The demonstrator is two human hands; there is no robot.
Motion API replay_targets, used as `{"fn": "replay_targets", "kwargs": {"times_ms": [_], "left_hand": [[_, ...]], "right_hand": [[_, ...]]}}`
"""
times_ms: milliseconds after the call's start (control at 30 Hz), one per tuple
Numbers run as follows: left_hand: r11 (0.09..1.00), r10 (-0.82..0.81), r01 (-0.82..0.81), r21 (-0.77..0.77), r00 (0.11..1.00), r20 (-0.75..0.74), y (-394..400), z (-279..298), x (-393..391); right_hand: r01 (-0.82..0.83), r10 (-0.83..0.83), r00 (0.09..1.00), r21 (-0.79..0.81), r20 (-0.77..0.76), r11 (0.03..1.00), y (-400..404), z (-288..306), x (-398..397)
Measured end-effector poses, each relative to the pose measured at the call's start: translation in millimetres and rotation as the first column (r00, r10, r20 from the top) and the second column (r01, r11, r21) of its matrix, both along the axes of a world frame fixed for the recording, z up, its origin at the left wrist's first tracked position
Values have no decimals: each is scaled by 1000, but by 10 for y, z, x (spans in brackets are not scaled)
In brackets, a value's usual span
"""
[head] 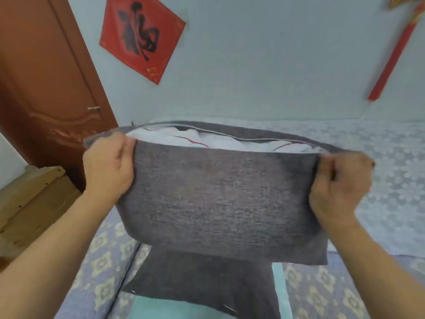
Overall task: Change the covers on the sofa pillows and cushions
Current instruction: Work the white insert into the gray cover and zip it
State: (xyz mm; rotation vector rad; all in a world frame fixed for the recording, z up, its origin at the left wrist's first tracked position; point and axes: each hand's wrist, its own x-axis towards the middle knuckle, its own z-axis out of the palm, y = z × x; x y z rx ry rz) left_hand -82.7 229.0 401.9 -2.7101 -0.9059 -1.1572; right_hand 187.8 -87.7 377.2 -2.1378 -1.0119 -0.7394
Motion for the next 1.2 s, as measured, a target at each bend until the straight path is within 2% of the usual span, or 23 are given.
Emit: {"fn": "replay_targets", "kwargs": {"times_ms": [33, 67, 100, 133, 167, 233, 300, 367, 433, 533, 600, 633, 700, 733, 767, 800, 967, 1033, 1100, 1167, 1200], "left_hand": [[990, 140, -128, 59, 953, -268, 146, -139, 120], [980, 184, -198, 17, 867, -464, 185, -286, 248], [971, 161, -232, -58, 816, -556, 187, -328, 447], [970, 112, -211, -118, 824, -556, 163, -312, 647], [978, 56, -147, -148, 871, -489, 133, -264, 824], [994, 57, -75, -78, 973, -222, 148, -39, 1019], [992, 122, -122, 14, 989, -80, 279, 147, 954], [992, 126, -127, -20, 990, -58, 457, 279, 820], [996, 64, -71, -49, 988, -139, 566, 285, 715], [999, 29, -39, -26, 944, -329, 594, -121, 517], [998, 7, -33, -58, 915, -404, 538, -628, 280], [998, -19, -13, -69, 895, -445, 492, -914, 175], [995, -63, 5, -96, 792, -607, 322, -1454, 25], [995, -89, 28, -100, 730, -678, 255, -1643, 6], [993, -117, 69, -96, 681, -723, 218, -1792, 10], [992, -122, 95, -78, 663, -738, 174, -1838, 24], [990, -109, 143, -3, 741, -662, 27, -1803, 80], [995, -88, 102, -20, 718, -690, -59, -1791, 125], [997, -72, 74, -29, 683, -727, -113, -1820, 157], [998, -62, 57, -32, 668, -742, -95, -1796, 162], [996, -78, 77, -35, 696, -714, -39, -1810, 167]], "right_hand": [[-8, 13, 1000, -213, 20, 977, 137, -262, 111], [-61, 63, 998, -399, -7, 915, 258, -515, 208], [-85, 85, 996, -449, -22, 890, 392, -603, 323], [-74, 59, 997, -435, -48, 897, 533, -586, 402], [-44, 25, 998, -364, -58, 930, 628, -510, 435], [-4, 2, 1000, -153, -12, 988, 664, -280, 492], [-9, 9, 1000, -26, 15, 1000, 607, -139, 565], [-52, 52, 999, 9, -15, 999, 544, -12, 709], [-90, 93, 991, 26, -97, 996, 499, 28, 832], [-168, 160, 975, -44, -155, 985, 357, -180, 770], [-209, 175, 970, -210, -169, 955, 214, -532, 687], [-200, 135, 971, -364, -197, 910, 154, -746, 637], [-200, -8, 959, -695, -284, 690, 82, -1191, 559], [-203, -81, 949, -789, -304, 579, 76, -1385, 546], [-185, -137, 945, -832, -296, 523, 72, -1545, 547], [-148, -175, 947, -847, -270, 510, 67, -1630, 545], [-2, -275, 951, -893, -141, 450, 114, -1668, 329], [13, -229, 964, -832, -138, 554, 272, -1661, 82], [-115, -58, 977, -739, -204, 664, 552, -1690, -237], [-350, 121, 922, -657, -369, 668, 877, -1750, -579], [-431, 187, 889, -630, -417, 646, 1046, -1772, -742]]}}
